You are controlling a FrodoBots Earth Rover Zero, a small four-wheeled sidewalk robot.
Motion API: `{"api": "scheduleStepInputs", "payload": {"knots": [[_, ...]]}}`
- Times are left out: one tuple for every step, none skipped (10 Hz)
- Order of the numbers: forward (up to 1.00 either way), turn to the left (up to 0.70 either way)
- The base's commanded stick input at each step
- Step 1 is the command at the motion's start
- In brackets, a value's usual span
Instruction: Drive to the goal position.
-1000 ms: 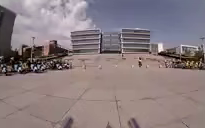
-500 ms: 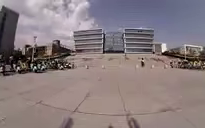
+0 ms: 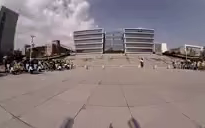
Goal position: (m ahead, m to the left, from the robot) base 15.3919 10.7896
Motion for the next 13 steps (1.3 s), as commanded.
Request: {"api": "scheduleStepInputs", "payload": {"knots": [[1.0,-0.33],[1.0,-0.19],[1.0,-0.01],[1.0,-0.01],[1.0,-0.01],[1.0,-0.01],[1.0,-0.01],[1.0,-0.01],[1.0,-0.01],[1.0,-0.01],[1.0,-0.01],[1.0,-0.01],[1.0,0.07]]}}
